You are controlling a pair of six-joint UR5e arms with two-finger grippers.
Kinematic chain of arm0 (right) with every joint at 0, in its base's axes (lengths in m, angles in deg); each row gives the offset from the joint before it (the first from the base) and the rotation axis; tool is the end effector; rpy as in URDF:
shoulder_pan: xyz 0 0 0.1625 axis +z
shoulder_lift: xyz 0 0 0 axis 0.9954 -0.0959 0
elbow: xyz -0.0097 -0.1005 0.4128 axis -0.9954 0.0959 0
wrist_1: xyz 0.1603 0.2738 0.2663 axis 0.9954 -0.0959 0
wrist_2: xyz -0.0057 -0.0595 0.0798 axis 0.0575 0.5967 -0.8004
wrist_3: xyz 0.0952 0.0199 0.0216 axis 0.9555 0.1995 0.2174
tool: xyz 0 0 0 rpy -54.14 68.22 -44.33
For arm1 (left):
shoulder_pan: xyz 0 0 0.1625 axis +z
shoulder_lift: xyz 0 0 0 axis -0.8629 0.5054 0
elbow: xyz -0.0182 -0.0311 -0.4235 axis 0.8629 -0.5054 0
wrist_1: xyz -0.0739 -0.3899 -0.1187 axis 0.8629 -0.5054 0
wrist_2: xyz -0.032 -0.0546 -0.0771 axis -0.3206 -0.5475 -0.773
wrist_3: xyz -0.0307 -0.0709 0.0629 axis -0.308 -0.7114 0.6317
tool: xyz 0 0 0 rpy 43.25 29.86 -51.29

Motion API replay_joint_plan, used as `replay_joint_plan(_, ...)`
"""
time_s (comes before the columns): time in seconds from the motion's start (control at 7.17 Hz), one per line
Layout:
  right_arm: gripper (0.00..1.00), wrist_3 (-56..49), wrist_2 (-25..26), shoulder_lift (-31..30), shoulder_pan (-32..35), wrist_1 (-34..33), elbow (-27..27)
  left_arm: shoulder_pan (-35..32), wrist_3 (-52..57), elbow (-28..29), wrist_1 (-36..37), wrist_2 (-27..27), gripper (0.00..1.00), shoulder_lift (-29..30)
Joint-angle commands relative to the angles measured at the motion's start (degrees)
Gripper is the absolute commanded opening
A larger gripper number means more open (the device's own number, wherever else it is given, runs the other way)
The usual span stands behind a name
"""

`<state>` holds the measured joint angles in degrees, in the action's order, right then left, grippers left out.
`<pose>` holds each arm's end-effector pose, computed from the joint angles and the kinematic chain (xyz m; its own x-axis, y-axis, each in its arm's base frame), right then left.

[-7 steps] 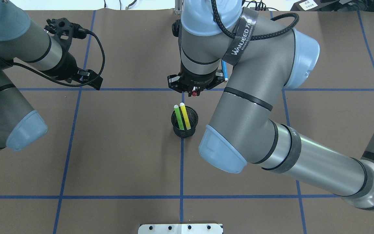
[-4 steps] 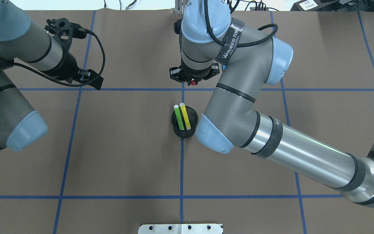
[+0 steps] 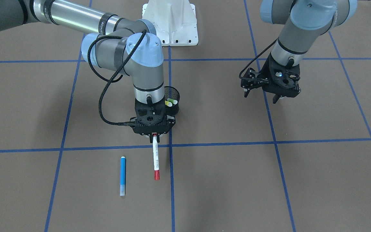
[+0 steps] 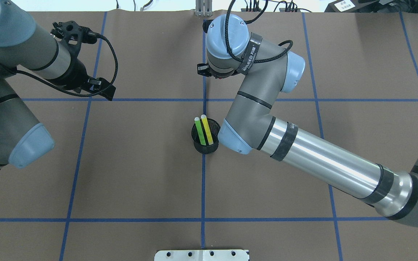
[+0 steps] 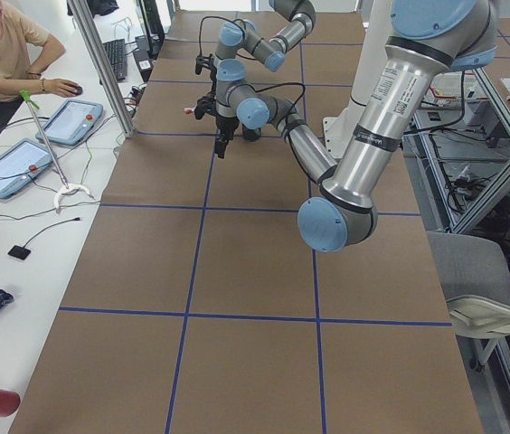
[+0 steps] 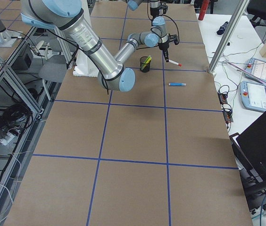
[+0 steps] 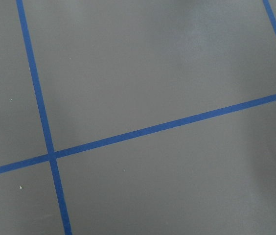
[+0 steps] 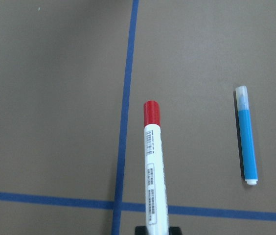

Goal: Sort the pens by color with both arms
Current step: 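Lift the red-capped marker out of the cup with the right gripper, then place the red-capped marker beside the blue marker and release it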

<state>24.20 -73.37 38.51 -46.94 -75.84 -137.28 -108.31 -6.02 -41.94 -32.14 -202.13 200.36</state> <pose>-0.5446 -0.5768 0.1736 0.7454 -0.0299 0.6660 -0.2318 0.9250 0.3009 0.3262 -0.5030 0.2659 0.6564 0.2583 -0.7089 -0.0547 0.9534 0.2967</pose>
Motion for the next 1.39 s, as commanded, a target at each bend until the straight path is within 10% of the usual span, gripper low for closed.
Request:
replay_joint_plan(0.0, 0.00, 0.18, 5.76, 2.32, 0.05, 4.34, 8.52, 0.06, 0.00, 0.03, -0.07, 0.00, 0.99, 0.00)
replay_joint_plan(1.25, 0.00, 0.18, 8.59, -1.46, -2.14, 13.57, 11.26, 0.15, -0.09, 0.21, -0.07, 0.00, 0.99, 0.53)
